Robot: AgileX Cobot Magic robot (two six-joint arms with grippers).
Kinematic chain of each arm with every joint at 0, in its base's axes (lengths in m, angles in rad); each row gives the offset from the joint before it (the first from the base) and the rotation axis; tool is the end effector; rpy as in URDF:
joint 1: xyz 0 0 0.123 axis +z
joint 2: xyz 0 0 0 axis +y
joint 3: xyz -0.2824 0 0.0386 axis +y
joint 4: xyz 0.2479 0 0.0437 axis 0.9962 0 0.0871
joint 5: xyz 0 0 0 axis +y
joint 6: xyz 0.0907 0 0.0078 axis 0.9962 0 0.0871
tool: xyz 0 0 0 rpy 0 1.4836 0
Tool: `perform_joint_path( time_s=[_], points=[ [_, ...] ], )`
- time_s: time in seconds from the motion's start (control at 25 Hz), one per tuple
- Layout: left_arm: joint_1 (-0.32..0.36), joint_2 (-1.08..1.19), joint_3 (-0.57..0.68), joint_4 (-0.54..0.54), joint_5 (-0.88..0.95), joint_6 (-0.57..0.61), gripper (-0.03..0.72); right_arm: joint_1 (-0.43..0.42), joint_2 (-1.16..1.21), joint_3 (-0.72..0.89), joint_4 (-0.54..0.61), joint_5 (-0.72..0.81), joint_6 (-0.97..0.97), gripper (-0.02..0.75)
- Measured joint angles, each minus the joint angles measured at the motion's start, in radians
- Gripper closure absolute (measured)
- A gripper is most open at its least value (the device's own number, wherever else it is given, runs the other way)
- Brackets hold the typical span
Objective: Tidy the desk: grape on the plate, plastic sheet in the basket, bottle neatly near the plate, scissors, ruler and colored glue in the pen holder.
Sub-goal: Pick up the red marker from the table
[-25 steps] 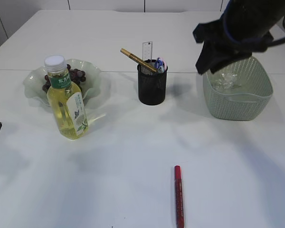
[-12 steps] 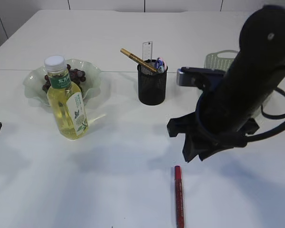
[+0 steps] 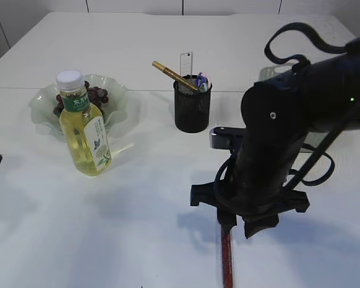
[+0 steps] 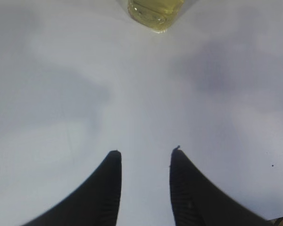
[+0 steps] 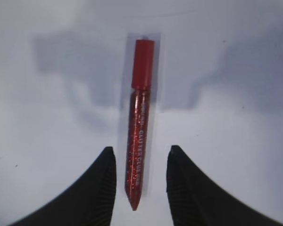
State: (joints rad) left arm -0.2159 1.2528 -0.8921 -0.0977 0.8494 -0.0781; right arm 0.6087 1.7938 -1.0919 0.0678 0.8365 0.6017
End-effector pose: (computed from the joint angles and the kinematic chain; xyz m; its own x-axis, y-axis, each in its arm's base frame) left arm 0.2282 -0.0569 0.2749 -0.9053 0.0533 -0.4214 0.1172 0.9849 -0.1272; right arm 0.2668 0.1916 0.1729 -0.9971 0.0391 -0.0660 0.0315 0.9932 0.1125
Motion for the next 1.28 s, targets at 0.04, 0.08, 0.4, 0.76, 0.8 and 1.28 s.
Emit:
perform_joint_path(
  time_s=[0.04,0.08,0.4,0.76,0.8,1.28],
  points=[
    [0.0,0.0,0.0,0.0,0.0,0.0,0.434,0.0,0.011,0.0,-0.002,0.0,0.008,0.43],
    [0.0,0.0,0.0,0.0,0.0,0.0,0.434,0.0,0.022,0.0,-0.002,0.002,0.016,0.429],
    [0.0,0.0,0.0,0.0,0.0,0.0,0.434,0.0,0.062,0.0,-0.002,-0.014,0.097,0.425],
    [0.0,0.0,0.0,0.0,0.0,0.0,0.434,0.0,0.091,0.0,0.006,-0.04,0.131,0.425],
    [0.0,0.0,0.0,0.0,0.0,0.0,0.434,0.0,0.099,0.0,0.006,-0.04,0.131,0.425],
    [0.0,0.0,0.0,0.002,-0.002,0.0,0.434,0.0,0.154,-0.059,0.01,-0.054,0.133,0.425]
  ],
)
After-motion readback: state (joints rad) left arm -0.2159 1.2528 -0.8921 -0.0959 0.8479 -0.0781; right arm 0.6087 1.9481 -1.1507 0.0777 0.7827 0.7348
